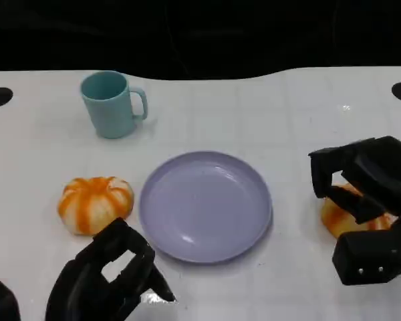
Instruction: Grasp the bread from the table and place it into the plate.
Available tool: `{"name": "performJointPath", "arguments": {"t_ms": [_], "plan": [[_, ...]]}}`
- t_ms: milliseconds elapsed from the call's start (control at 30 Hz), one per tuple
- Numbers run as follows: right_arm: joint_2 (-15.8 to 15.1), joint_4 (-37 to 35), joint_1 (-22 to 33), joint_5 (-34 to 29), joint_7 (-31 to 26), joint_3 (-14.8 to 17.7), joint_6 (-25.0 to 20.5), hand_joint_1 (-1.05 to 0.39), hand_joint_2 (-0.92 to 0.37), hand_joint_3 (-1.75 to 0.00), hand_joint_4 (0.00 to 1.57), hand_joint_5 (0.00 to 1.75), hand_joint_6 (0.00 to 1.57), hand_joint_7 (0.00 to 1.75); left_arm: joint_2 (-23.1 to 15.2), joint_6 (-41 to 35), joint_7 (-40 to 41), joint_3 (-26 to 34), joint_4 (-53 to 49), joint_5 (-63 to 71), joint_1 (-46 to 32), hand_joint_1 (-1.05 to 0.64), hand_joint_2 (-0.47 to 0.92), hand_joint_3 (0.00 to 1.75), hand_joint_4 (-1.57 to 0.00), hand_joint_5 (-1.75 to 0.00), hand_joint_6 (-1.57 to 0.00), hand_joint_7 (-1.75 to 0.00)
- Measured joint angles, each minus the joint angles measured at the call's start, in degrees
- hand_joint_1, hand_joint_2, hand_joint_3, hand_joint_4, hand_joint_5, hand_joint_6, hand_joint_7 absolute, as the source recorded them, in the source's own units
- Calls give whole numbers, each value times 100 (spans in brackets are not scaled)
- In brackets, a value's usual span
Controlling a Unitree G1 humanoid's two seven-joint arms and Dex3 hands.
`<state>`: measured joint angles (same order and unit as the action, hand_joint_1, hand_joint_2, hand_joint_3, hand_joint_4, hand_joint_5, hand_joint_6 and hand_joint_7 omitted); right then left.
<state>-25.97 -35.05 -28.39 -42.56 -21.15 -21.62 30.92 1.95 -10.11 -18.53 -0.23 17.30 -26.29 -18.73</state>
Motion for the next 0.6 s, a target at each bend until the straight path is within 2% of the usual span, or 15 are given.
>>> {"name": "performJointPath", "arguments": {"t_ms": [167,333,500,600], "plan": [[134,196,33,357,-18,163,210,4,-18,-147,101,175,88,153,2,-4,0,1,-1,-6,2,-60,92,30,-64,-175,-44,-169],[302,544,128,852,302,325,326,3,-16,-154,103,175,85,162,2,-6,0,0,-6,-3,5,-60,92,31,-65,-175,-44,-169],[464,788,203,895,465,340,310,5,-13,-156,105,175,87,163,3,-6,0,0,-26,-1,7,-61,92,30,-65,-175,-45,-169],[516,875,238,972,542,378,322,6,-14,-156,102,175,83,169,6,-7,6,1,-26,-3,7,-60,92,28,-66,-175,-45,-169]]}}
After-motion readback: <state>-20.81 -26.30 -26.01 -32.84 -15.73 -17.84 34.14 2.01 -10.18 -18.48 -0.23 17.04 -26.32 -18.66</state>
